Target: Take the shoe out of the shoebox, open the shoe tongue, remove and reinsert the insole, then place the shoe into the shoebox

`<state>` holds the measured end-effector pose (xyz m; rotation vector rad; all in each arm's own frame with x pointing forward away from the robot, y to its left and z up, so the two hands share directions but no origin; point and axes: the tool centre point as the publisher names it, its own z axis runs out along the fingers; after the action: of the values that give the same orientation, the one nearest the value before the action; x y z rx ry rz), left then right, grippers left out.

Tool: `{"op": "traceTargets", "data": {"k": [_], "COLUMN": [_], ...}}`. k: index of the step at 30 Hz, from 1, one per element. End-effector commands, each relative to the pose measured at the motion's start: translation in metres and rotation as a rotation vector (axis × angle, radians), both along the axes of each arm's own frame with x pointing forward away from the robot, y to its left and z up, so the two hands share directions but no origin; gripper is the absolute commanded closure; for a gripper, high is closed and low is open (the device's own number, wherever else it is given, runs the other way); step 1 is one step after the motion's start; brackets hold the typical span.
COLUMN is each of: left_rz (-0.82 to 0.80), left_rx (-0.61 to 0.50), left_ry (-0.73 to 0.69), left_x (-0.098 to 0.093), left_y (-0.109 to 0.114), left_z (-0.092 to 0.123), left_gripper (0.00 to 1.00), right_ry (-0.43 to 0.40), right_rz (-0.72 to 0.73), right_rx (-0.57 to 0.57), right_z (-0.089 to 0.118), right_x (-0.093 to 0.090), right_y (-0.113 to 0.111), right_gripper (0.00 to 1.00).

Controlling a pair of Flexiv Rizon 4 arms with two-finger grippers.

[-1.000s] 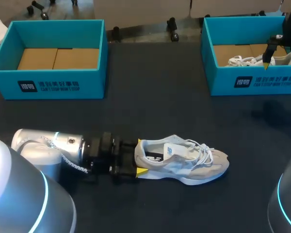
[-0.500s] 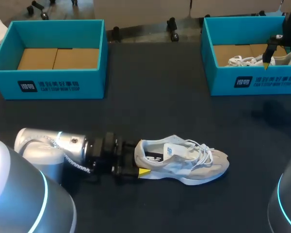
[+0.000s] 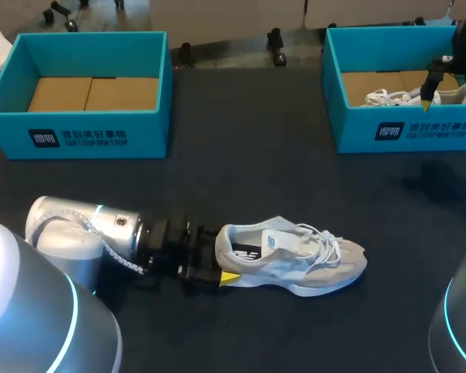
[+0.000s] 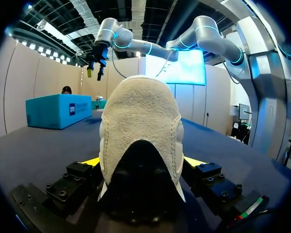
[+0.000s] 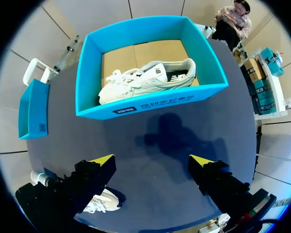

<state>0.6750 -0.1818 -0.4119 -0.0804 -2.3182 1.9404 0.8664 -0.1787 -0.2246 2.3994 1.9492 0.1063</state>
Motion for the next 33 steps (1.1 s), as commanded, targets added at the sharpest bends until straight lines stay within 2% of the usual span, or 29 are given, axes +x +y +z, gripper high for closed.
{"op": "traceTargets", "data": {"k": [1,12,27,28,29,30,31,33], "left_rz": [0.02,0.009,0.039,0.04,0.041,0.041,0.042,0.042], "left_rx": [-0.005,-0.003,0.006,0.007,0.008,0.008,0.008,0.008], "left_ry": [0.005,0.019,0.034,0.033,0.033,0.034,0.034,0.036], "left_x": [0.0,-0.005,-0.001,-0.001,-0.001,-0.001,-0.001,-0.001], "left_y": [-0.002,-0.01,-0.014,-0.014,-0.014,-0.014,-0.014,-0.013], "left_z": [0.002,0.001,-0.006,-0.006,-0.007,-0.007,-0.007,-0.007], "left_gripper": [0.0,0.0,0.0,0.16,0.66,0.88,1.0,1.0], "right_ry": [-0.001,-0.001,-0.001,-0.001,-0.001,-0.001,-0.001,-0.001], "right_rz": [0.001,0.001,0.001,0.001,0.001,0.001,0.001,0.001], "right_rx": [0.001,0.001,0.001,0.001,0.001,0.001,0.001,0.001], "right_z": [0.0,0.0,0.0,0.0,0.0,0.0,0.0,0.0], "right_x": [0.0,0.0,0.0,0.0,0.0,0.0,0.0,0.0], "right_y": [0.0,0.0,0.0,0.0,0.0,0.0,0.0,0.0], "right_gripper": [0.0,0.0,0.0,0.0,0.0,0.0,0.0,0.0]}}
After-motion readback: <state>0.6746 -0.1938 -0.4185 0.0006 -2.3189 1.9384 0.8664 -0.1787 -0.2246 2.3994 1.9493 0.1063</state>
